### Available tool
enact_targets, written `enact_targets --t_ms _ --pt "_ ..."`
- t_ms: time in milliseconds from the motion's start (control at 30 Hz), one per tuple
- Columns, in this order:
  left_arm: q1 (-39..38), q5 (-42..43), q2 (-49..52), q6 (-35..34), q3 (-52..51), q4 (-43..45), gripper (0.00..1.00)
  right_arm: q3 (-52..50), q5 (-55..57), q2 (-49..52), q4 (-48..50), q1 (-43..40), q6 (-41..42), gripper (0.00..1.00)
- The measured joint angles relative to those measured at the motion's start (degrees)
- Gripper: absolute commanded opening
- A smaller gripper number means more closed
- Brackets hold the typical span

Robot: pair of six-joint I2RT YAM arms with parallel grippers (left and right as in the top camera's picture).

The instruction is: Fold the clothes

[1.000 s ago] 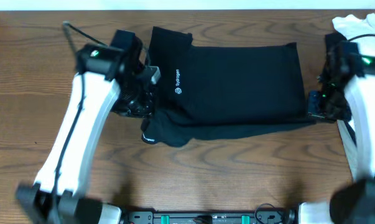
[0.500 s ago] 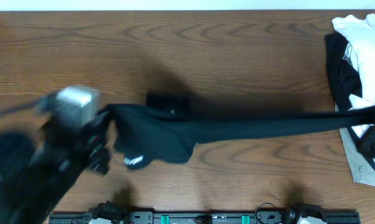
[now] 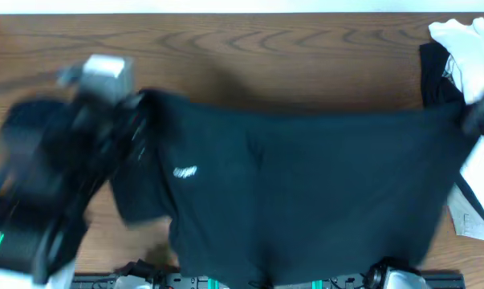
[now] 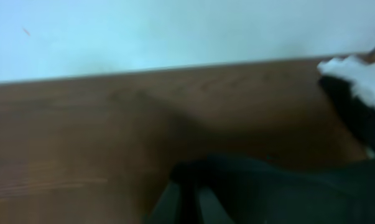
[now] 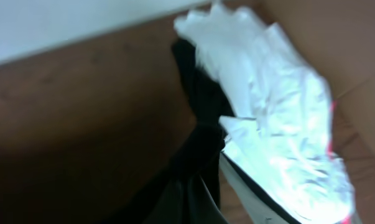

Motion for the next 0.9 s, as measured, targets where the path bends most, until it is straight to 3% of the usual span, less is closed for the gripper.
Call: enact_targets --t_ms 233,367,467,667,900 --pt "1.62 1.11 23.21 0.02 0.92 14.97 0.06 0.09 -5.27 21.14 11.56 0.00 0.44 0.01" --pt "3.52 3.54 33.68 0.46 10.84 12.50 0.06 4.96 -7.04 25.99 10.47 0.02 1.95 0.01" --pt "4.39 3.87 36.41 2.56 22.25 10.03 0.06 15.37 -6.03 25.70 9.97 0.00 2.27 0.01" --pt "7.08 3.52 31.74 5.49 42.99 -0.87 0.06 34.14 -3.10 18.34 2.03 -1.40 2.25 0.01" --pt "7.82 4.79 27.67 6.29 43.17 -23.91 0.05 31.56 -1.36 16.13 -13.62 -1.46 2.23 0.01"
